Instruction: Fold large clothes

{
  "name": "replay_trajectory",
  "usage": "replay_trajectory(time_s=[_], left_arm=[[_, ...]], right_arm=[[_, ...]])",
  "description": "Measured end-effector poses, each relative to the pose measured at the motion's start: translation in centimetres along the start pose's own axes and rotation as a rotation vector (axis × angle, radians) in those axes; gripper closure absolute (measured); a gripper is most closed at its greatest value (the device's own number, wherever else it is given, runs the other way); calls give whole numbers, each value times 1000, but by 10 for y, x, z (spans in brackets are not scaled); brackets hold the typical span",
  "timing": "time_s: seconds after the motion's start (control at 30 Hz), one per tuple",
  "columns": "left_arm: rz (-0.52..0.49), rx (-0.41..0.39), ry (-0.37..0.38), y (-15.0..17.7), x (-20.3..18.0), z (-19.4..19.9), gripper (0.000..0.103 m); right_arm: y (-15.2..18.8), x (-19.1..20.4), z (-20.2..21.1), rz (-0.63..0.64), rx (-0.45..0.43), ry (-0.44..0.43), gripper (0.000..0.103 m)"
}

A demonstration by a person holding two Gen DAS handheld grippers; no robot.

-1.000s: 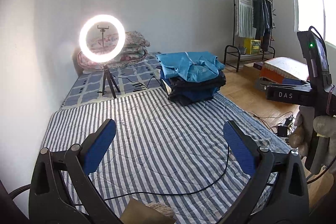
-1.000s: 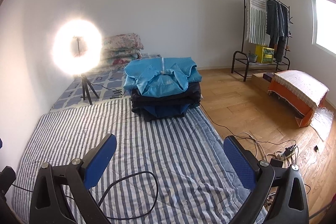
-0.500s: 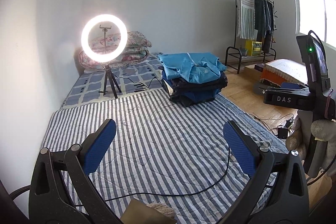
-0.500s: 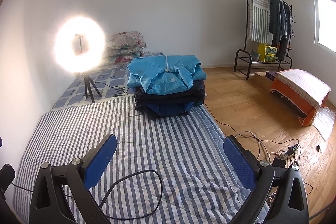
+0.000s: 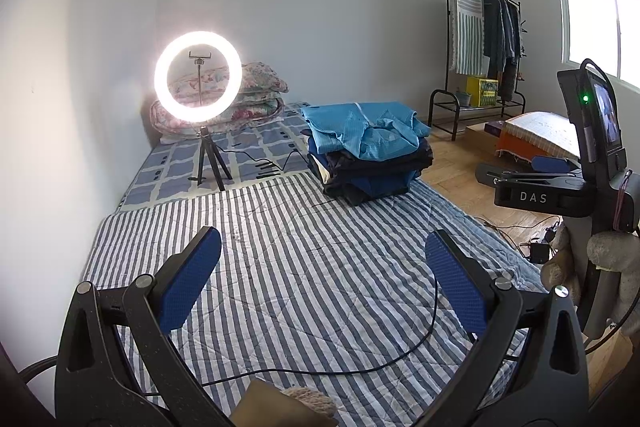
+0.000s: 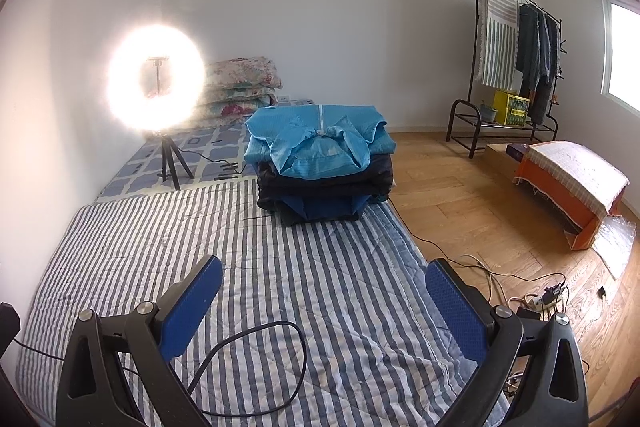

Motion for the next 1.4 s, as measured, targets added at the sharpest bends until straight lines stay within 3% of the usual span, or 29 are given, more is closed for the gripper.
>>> replay_trajectory(time_s=[1.4], left_arm=[[-7,-7,-12,-8,5,0,0]], right_arm=[[1,-5,-3,0,5,0,0]])
Point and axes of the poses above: each gripper's, at about its wrist camera, not at the fingertips, and z roughly against the way its jaws point, x to its left, y to its underside, the point moved 10 cm from there along -z, roughly the way its jaws point, and after that the axes turned 7 degrees about -y, right-handed, at the moved point
